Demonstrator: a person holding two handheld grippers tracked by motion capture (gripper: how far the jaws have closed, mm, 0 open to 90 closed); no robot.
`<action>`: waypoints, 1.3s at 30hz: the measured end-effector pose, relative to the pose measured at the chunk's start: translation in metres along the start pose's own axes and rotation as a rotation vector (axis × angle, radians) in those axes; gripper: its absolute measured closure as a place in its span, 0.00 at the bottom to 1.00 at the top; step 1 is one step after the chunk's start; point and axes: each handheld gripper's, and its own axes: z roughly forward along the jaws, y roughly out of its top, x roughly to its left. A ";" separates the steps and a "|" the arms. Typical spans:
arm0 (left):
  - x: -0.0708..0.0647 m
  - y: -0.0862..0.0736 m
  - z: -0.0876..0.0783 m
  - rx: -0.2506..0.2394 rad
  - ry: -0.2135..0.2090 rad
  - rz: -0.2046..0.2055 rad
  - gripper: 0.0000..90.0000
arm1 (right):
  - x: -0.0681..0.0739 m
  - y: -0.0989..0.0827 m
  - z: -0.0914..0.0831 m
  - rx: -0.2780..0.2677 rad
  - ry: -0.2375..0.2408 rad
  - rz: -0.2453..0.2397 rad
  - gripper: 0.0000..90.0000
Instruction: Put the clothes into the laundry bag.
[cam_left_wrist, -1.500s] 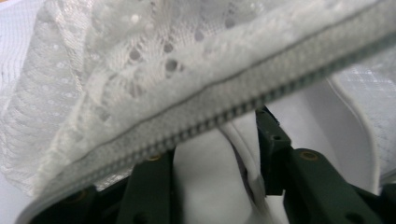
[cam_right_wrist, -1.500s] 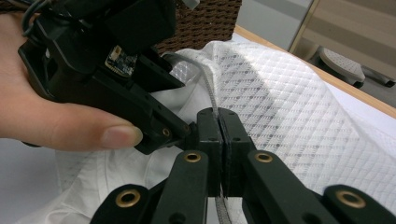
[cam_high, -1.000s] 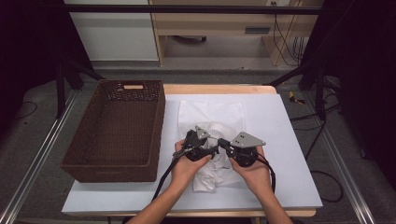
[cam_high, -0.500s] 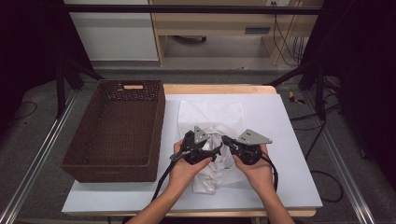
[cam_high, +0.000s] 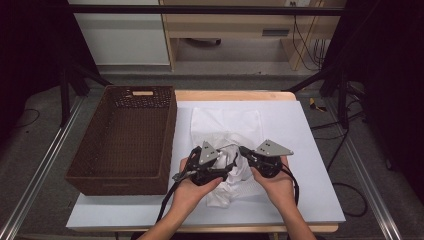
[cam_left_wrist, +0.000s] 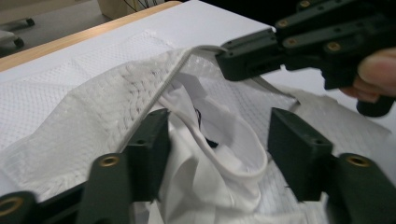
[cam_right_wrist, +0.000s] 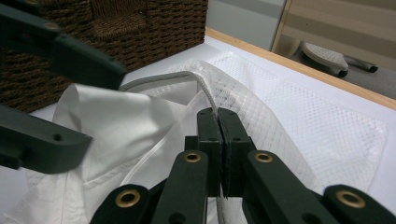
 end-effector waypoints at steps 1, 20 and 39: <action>0.000 0.000 0.000 0.000 0.000 0.000 0.49 | 0.000 0.000 0.000 0.000 0.000 0.000 0.99; 0.005 -0.033 -0.038 0.092 -0.061 -0.011 0.98 | 0.007 -0.001 0.001 0.009 0.005 -0.014 0.99; -0.005 -0.054 -0.028 0.350 -0.200 0.061 1.00 | 0.012 -0.001 -0.001 0.006 0.028 -0.032 0.99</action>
